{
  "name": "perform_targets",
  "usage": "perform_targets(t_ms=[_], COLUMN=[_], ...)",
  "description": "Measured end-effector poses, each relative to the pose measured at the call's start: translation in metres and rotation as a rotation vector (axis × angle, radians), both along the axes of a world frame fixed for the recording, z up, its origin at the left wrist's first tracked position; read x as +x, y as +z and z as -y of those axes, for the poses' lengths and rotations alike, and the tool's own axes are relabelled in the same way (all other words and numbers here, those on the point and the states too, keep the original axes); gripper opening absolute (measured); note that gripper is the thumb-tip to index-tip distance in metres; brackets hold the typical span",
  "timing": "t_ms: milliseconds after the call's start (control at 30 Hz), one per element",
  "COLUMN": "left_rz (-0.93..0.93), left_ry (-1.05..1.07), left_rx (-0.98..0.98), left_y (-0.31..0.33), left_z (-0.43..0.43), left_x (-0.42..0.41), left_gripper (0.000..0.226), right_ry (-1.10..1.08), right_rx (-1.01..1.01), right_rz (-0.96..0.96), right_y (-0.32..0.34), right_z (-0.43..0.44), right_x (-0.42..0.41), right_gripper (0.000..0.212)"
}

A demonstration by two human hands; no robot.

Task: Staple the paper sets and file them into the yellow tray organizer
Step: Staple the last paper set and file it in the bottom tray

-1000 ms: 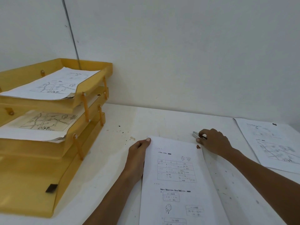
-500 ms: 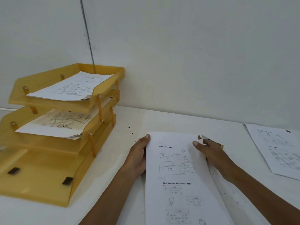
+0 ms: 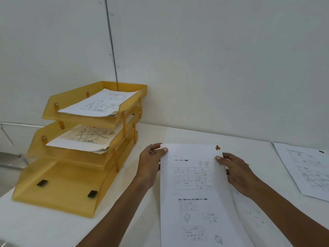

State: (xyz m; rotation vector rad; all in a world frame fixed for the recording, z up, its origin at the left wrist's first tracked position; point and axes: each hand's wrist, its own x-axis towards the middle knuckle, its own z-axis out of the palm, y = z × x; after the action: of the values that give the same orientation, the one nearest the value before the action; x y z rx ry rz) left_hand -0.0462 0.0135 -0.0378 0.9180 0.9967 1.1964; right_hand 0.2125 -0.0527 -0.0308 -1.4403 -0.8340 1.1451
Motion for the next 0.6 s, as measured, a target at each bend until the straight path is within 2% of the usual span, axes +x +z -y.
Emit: perform_targets(t_ms=[100, 167, 267, 367, 500, 600], left_rz=[0.018, 0.003, -0.137, -0.227, -0.182, -0.177], left_ry=[0.041, 0.024, -0.149, -0.313, -0.161, -0.089], left_rx=[-0.012, -0.010, -0.010, 0.039, 0.082, 0.068], left_y=[0.005, 0.005, 0.006, 0.005, 0.011, 0.022], left_z=[0.006, 0.010, 0.023, 0.041, 0.047, 0.051], left_x=[-0.010, -0.019, -0.035, -0.049, -0.065, -0.084], left_gripper=[0.037, 0.042, 0.045, 0.029, 0.026, 0.027], right_ry=[0.180, 0.162, 0.100, 0.105, 0.301, 0.436], right_rx=[-0.116, -0.084, -0.014, -0.008, -0.042, -0.057], right_rz=[0.032, -0.033, -0.175, -0.212, -0.233, -0.158], right_y=[-0.001, -0.004, -0.002, 0.003, 0.009, 0.009], right_z=[0.009, 0.010, 0.009, 0.009, 0.020, 0.025], right_x=[-0.006, -0.010, -0.018, -0.032, -0.055, -0.083], right_gripper=[0.020, 0.026, 0.030, 0.032, 0.035, 0.033])
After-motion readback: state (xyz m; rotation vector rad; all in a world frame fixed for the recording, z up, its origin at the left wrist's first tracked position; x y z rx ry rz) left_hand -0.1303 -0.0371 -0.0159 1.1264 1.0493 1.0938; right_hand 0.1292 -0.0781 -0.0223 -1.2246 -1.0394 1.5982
